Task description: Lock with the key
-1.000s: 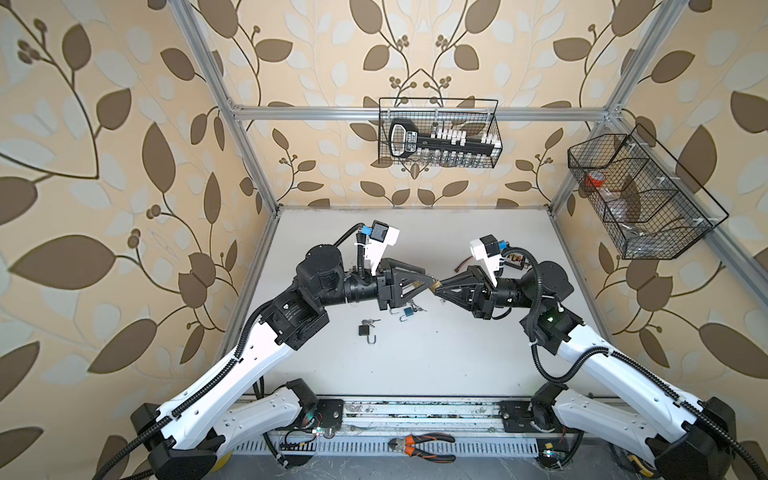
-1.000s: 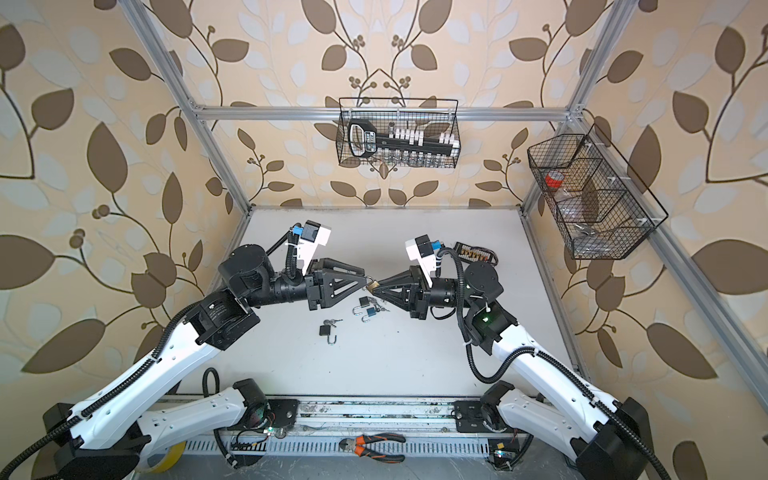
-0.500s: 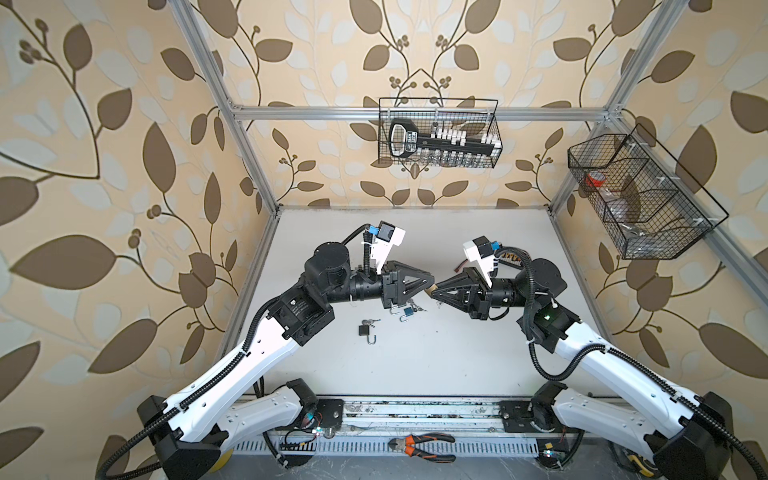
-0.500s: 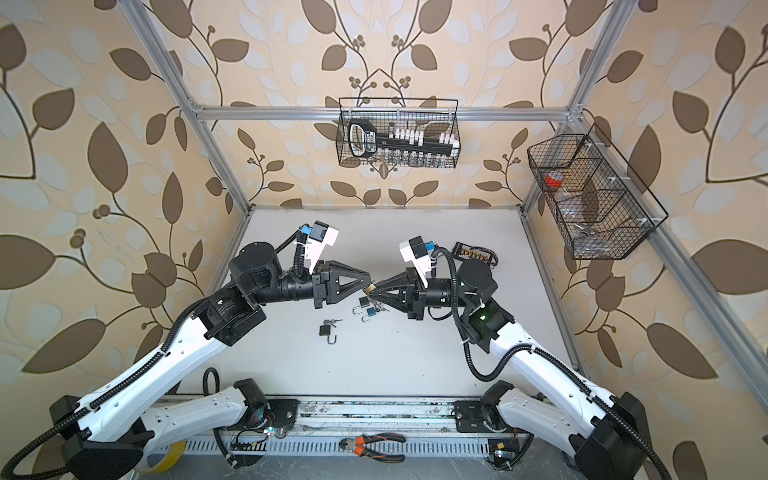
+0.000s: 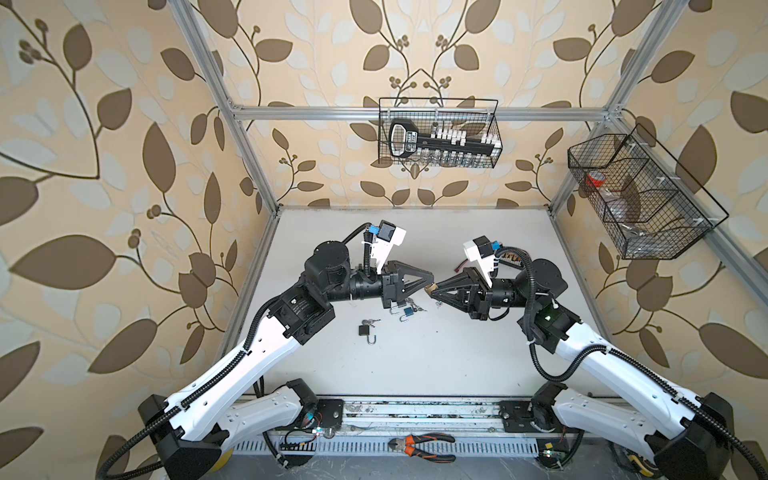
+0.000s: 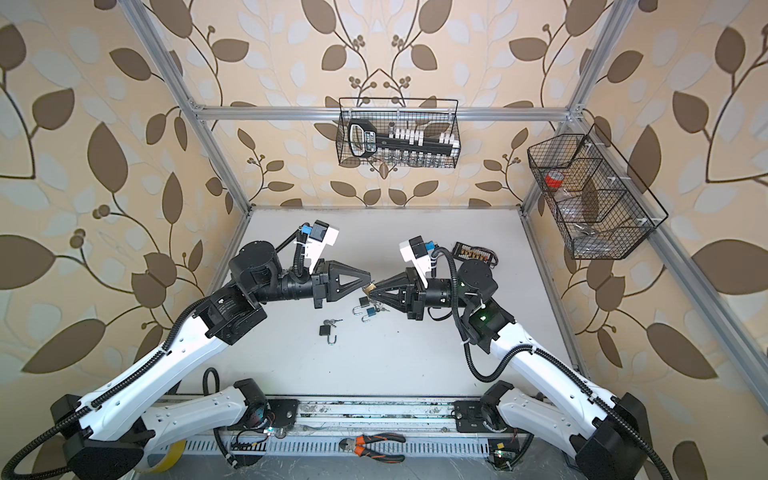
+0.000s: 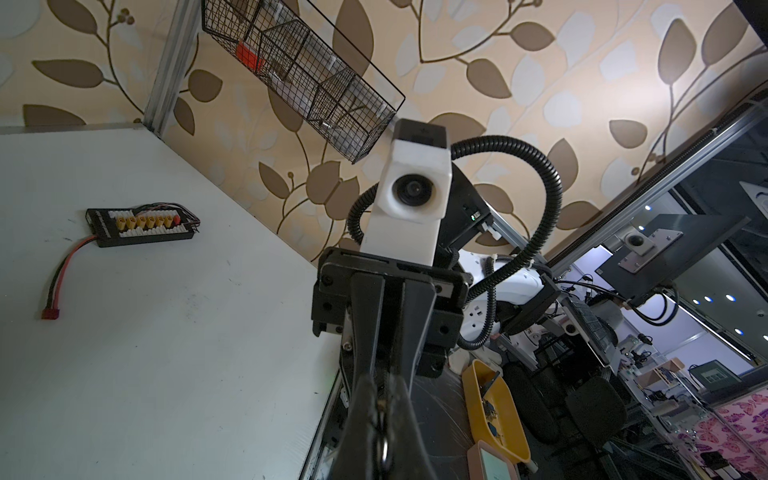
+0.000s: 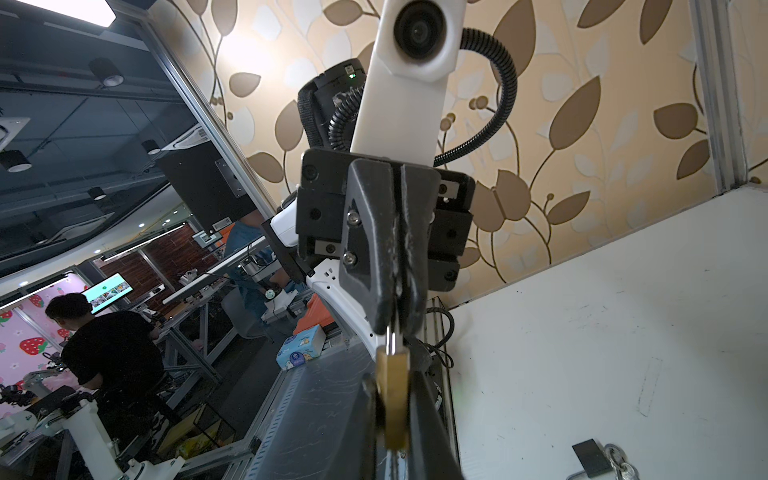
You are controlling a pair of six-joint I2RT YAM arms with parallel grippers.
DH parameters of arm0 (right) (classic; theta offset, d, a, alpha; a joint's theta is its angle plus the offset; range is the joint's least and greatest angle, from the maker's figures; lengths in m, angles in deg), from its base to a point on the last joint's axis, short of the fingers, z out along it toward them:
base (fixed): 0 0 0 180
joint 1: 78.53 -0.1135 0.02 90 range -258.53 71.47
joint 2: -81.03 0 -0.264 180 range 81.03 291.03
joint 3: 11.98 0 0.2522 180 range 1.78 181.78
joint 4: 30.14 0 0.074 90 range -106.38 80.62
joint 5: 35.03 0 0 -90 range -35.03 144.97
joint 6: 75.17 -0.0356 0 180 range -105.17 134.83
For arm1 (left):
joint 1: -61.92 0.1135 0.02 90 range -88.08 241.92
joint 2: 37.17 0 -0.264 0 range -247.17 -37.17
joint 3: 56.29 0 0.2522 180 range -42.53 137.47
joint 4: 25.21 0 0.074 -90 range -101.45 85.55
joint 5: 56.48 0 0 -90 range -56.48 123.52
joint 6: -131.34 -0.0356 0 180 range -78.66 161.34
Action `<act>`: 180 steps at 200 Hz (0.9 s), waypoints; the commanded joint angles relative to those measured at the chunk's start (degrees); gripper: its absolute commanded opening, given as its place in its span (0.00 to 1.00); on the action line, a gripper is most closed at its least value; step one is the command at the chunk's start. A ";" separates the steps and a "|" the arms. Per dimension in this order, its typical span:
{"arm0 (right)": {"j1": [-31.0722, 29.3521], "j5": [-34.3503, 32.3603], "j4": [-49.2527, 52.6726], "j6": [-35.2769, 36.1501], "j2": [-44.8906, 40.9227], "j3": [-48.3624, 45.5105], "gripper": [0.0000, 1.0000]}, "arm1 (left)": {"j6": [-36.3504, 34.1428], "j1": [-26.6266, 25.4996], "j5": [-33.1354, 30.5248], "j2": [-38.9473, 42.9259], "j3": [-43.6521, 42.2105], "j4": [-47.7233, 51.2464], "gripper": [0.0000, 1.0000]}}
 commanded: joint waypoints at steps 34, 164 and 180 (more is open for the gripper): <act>0.95 -4.99 -5.78 -1.07 -0.46 5.05 0.00 | -1.21 -4.18 4.97 -2.47 -1.25 -1.69 0.00; 1.77 -6.53 -11.83 -3.14 1.88 7.63 0.00 | -3.38 -9.88 2.47 -5.90 -1.52 -1.41 0.00; 1.80 -5.01 -9.38 -1.31 1.26 5.70 0.00 | -3.06 -9.32 -2.01 -3.84 -1.66 -1.44 0.00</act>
